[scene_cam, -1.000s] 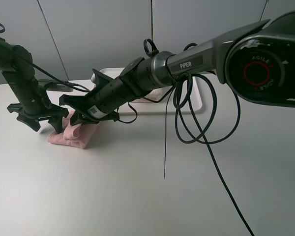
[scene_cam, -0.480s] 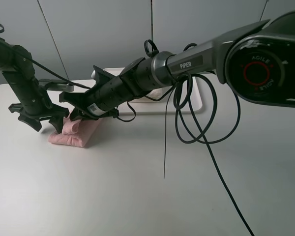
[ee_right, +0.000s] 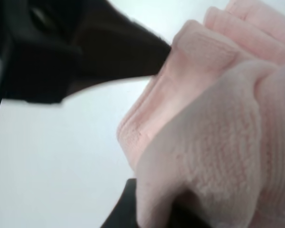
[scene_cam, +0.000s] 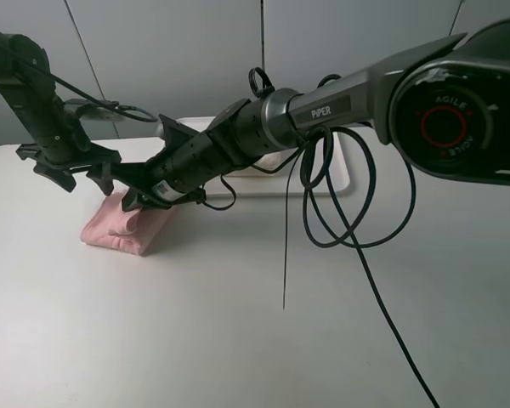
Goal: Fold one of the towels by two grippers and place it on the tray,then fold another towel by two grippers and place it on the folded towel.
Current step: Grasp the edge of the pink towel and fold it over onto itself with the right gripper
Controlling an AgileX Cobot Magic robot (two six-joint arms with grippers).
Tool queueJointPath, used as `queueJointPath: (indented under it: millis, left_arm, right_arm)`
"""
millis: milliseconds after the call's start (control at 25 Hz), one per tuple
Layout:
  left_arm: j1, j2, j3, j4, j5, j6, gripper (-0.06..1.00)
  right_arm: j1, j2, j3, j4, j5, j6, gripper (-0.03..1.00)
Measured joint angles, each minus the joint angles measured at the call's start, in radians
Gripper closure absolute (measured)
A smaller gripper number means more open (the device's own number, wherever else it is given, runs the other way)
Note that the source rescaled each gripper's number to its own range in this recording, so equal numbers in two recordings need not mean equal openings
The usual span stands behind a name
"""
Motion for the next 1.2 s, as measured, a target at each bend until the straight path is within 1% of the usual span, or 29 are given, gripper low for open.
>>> queueJointPath:
  millis: [200, 280, 360, 480, 560, 720, 880, 1040, 1120, 1200]
  left_arm:
    - [0.000, 0.000, -0.083, 0.004, 0.040, 0.008, 0.09]
    - [0.000, 0.000, -0.104, 0.006, 0.044, 0.012, 0.09]
    - [0.000, 0.000, -0.113, 0.006, 0.046, 0.024, 0.09]
    - [0.000, 0.000, -0.113, 0.006, 0.053, 0.033, 0.09]
    - [0.000, 0.000, -0.113, 0.006, 0.053, 0.035, 0.09]
    - [0.000, 0.000, -0.113, 0.015, 0.055, 0.036, 0.09]
    - [0.000, 0.000, -0.113, 0.048, 0.059, 0.036, 0.09]
    - [0.000, 0.000, -0.115, 0.069, 0.065, 0.036, 0.09]
    - [0.001, 0.000, -0.128, 0.068, 0.068, 0.036, 0.09]
    - [0.009, 0.000, -0.150, 0.061, 0.068, 0.036, 0.09]
  right_arm:
    - [0.000, 0.000, 0.000, 0.002, 0.001, 0.008, 0.92]
    - [0.000, 0.000, 0.000, 0.017, 0.000, 0.021, 0.85]
    - [0.005, 0.000, 0.000, 0.042, -0.023, 0.030, 0.73]
    - [0.035, 0.000, 0.000, 0.088, -0.098, 0.034, 0.52]
    - [0.061, 0.000, 0.000, 0.134, -0.143, 0.016, 0.43]
    - [0.082, 0.000, 0.000, 0.206, -0.160, -0.035, 0.33]
    - [0.075, 0.000, 0.000, 0.236, -0.137, -0.049, 0.26]
    - [0.041, -0.005, 0.000, 0.237, -0.096, -0.056, 0.23]
    - [0.022, -0.015, 0.000, 0.226, -0.084, -0.059, 0.22]
    - [0.004, -0.031, 0.000, 0.182, -0.070, -0.056, 0.22]
